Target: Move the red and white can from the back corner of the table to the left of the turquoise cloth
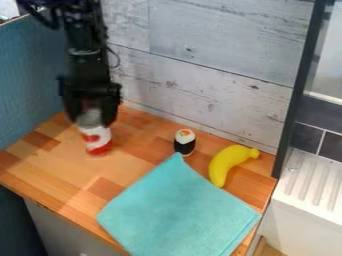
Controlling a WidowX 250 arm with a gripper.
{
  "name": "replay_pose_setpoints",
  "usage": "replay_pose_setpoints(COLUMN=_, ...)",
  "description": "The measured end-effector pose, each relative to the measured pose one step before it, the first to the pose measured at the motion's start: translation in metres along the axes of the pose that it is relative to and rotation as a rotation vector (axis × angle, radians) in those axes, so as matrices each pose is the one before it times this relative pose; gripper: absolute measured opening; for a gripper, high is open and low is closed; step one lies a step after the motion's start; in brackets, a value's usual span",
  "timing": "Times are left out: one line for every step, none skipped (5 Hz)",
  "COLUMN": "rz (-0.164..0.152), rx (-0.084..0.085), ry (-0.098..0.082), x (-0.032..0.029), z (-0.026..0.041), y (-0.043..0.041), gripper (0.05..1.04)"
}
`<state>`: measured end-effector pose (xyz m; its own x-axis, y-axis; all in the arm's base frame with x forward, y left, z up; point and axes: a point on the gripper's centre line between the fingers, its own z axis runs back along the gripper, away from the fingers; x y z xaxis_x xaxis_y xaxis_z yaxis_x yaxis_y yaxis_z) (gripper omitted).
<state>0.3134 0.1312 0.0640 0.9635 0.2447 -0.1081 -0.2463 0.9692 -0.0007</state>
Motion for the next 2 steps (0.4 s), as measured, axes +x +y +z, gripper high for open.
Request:
replay_pose_setpoints(rz=0.0319, rx=-0.0101, ry=0.0591, x=-0.02775, z=-0.00696, y=-0.00183, gripper=1.0)
replay_pose_setpoints(rz=0.0103, rx=0.0207, ry=0.0222, x=-0.02077, z=0.00269, y=0.00181, gripper=1.0)
